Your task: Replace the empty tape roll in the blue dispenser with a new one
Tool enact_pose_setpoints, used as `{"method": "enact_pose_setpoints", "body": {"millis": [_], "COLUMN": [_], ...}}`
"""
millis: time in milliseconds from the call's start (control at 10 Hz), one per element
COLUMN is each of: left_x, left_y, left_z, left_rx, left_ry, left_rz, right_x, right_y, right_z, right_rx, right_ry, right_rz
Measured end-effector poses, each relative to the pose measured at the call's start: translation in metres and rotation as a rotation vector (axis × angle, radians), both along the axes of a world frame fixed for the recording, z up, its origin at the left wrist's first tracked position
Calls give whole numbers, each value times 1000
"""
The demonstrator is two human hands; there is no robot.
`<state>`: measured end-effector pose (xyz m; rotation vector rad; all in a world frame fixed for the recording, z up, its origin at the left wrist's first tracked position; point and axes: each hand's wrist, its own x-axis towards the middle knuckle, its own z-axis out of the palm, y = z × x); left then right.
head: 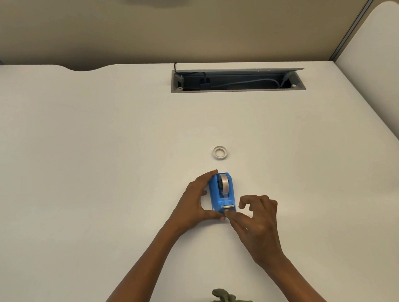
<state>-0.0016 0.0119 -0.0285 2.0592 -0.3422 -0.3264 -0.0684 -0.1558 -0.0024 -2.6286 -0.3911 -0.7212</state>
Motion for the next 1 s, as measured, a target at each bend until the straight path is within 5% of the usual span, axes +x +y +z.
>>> {"method": "enact_pose_setpoints", "body": {"millis": [300,700,1000], "left_x": [-1,3,28], "left_y": [1,2,-17], "left_z": [4,21,37], "left_rx": [22,-49,79], "left_ry": [10,111,-124], "left_rz": [-7,58,308], "right_x": [-6,5,26], "right_y": [-14,-34,-34], "right_z": [-23,-9,19], "right_rx": [-204,240,545], "right_ry": [-30,285,354], "right_rz": [58,-98,-94]}}
